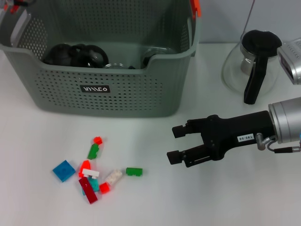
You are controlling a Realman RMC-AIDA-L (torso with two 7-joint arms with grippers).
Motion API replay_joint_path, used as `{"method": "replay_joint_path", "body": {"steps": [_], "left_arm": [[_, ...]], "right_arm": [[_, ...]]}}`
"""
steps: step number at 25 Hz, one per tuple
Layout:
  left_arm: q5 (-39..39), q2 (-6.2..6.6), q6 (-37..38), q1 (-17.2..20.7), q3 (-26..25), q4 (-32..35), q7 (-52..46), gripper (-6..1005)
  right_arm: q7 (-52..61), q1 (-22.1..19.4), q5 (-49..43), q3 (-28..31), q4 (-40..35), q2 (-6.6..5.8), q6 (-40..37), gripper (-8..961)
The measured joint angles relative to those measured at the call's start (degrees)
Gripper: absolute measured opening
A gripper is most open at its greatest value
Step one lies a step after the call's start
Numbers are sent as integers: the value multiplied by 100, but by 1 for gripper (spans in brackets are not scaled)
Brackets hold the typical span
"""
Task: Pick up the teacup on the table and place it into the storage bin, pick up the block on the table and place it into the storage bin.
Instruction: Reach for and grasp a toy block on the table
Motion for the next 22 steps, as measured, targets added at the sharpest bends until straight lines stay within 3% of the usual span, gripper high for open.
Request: {"method": "replay_joint_path", "body": {"steps": [3, 5, 8, 12, 16, 22], "left_arm": [[-927, -17, 726, 281, -192, 808, 35, 704], [-1937, 5, 1364, 498, -456, 1211, 187, 704], [-3452, 31, 2415, 862, -842, 1464, 625, 704], [-4394, -10, 3697, 1278, -1253, 1423, 1222, 704], [-4648, -128, 4755, 1682, -1459, 1492, 1628, 703], [-3511, -168, 4960, 2188, -1342, 1526, 1925, 703]], "right_arm": [[-67, 14, -1, 0, -2, -11, -14, 939], [-136, 18, -1, 0, -24, -18, -31, 939], [-200, 16, -1, 1, -107, -28, -108, 939], [-230, -10, 3, 42, -227, -30, -202, 939], [-230, 29, 11, 73, -245, -23, -201, 940], [-234, 190, 4, 27, -199, 104, -99, 940]]}}
